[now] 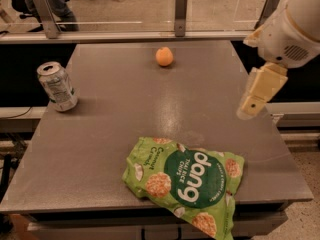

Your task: Move orange near green rice chip bag

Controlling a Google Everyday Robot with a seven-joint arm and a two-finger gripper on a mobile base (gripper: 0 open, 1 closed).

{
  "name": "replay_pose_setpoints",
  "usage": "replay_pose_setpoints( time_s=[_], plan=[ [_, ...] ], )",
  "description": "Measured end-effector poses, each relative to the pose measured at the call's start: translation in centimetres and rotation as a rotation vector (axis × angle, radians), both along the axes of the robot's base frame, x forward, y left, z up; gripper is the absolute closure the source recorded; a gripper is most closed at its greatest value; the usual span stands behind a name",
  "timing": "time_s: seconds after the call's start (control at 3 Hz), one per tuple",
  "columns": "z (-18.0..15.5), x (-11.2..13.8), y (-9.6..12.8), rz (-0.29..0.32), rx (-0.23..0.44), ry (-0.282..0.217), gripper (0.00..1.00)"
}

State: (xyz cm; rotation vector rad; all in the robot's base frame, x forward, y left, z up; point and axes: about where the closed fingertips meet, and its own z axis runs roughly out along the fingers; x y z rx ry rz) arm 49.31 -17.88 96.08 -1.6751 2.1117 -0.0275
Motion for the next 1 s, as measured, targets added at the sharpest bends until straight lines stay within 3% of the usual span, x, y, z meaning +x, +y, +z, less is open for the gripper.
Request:
replay_pose_setpoints(
  time_s=[0.33,0.67,1.0],
  plan=[
    [-0.3,5.7,3.9,0.017,0.108,-0.071,0.0],
    [0.2,8.8,6.3,-0.003,0.179,-0.111,0.0],
    [0.2,8.8,6.3,-0.002,0.18,-0.113,0.0]
  ],
)
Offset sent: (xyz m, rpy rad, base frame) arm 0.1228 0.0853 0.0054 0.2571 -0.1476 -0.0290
